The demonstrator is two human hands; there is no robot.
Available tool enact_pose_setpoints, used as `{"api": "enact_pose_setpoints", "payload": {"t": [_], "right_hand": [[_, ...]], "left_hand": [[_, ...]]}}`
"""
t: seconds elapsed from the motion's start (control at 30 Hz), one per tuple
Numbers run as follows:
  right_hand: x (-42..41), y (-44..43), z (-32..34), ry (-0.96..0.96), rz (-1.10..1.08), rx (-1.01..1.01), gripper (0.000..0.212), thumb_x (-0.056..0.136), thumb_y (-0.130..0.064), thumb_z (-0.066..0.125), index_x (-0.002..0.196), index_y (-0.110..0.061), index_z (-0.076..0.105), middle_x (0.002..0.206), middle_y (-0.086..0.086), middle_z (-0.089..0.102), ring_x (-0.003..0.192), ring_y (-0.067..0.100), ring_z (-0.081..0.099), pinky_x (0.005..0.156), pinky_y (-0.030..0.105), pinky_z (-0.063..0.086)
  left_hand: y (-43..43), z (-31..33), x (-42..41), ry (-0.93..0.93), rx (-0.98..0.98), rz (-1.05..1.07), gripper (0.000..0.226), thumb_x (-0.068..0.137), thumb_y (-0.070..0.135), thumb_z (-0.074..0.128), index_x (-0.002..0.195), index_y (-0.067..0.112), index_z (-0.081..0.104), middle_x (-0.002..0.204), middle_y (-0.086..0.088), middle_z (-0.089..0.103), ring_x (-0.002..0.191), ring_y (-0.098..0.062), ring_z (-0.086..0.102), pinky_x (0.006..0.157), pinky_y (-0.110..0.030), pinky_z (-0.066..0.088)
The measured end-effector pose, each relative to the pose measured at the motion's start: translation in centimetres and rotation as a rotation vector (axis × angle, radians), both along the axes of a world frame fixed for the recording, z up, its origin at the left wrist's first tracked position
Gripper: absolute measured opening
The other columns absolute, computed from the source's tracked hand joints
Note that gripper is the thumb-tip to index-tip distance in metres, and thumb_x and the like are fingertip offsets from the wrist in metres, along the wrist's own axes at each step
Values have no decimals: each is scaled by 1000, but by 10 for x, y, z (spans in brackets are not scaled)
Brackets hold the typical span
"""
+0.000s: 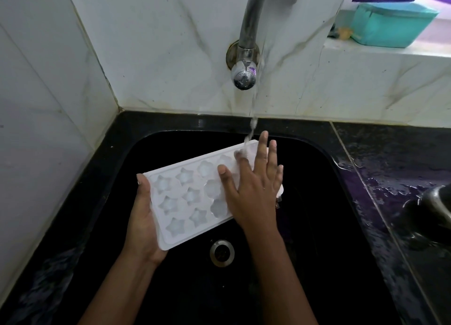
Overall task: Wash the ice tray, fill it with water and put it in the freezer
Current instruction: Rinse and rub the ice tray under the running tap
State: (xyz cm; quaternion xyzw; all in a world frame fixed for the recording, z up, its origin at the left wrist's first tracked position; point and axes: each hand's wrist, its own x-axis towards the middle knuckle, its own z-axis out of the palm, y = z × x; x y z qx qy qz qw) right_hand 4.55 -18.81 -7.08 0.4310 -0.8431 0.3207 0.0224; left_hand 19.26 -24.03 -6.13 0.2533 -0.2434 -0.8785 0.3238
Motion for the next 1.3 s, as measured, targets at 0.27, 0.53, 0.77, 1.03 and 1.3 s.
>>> {"api": "enact_pose_setpoints", "payload": {"t": [0.27, 0.53, 0.77, 1.03, 1.3], "right_hand": [[-5, 2, -1, 21, -51, 10, 61, 88, -63, 19, 125, -28, 54, 158, -2, -16, 142, 11, -23, 113, 45, -9], [-20, 9, 1, 34, -46, -29, 57, 89, -60, 21, 109, -31, 65, 160, -3, -2, 143, 9, -17, 113, 43, -7], [-10, 5, 4, -22, 95, -18, 65, 86, -65, 21, 131, -31, 53, 159, -7, -11, 142, 8, -23, 112, 38, -13], [-5, 4, 2, 24, -30, 31, 65, 87, -63, 15, 128, -29, 52, 159, -2, -15, 142, 11, -24, 113, 44, -13], [-19, 11, 4, 23, -47, -7, 61, 89, -61, 13, 114, -32, 61, 160, -2, -4, 143, 10, -18, 113, 43, -9]], "left_hand": [[2, -5, 0, 169, -74, -69, 87, 96, 66, 15, 145, -4, 32, 150, -32, 24, 139, -45, 25, 110, -56, 23], [-13, -15, -2, 88, 150, -105, 79, 96, 65, 18, 135, 7, 54, 143, -26, 44, 128, -42, 47, 94, -55, 45], [-11, -15, 4, 252, 32, -125, 84, 96, 66, 17, 145, 0, 35, 151, -29, 25, 139, -44, 29, 108, -57, 28], [-4, -13, 1, 233, -49, -120, 85, 95, 67, 20, 150, 2, 23, 155, -26, 15, 142, -44, 18, 111, -57, 21], [0, -12, 3, 19, 30, -1, 76, 93, 65, 18, 112, 17, 73, 129, -19, 60, 113, -34, 62, 79, -45, 56]]}}
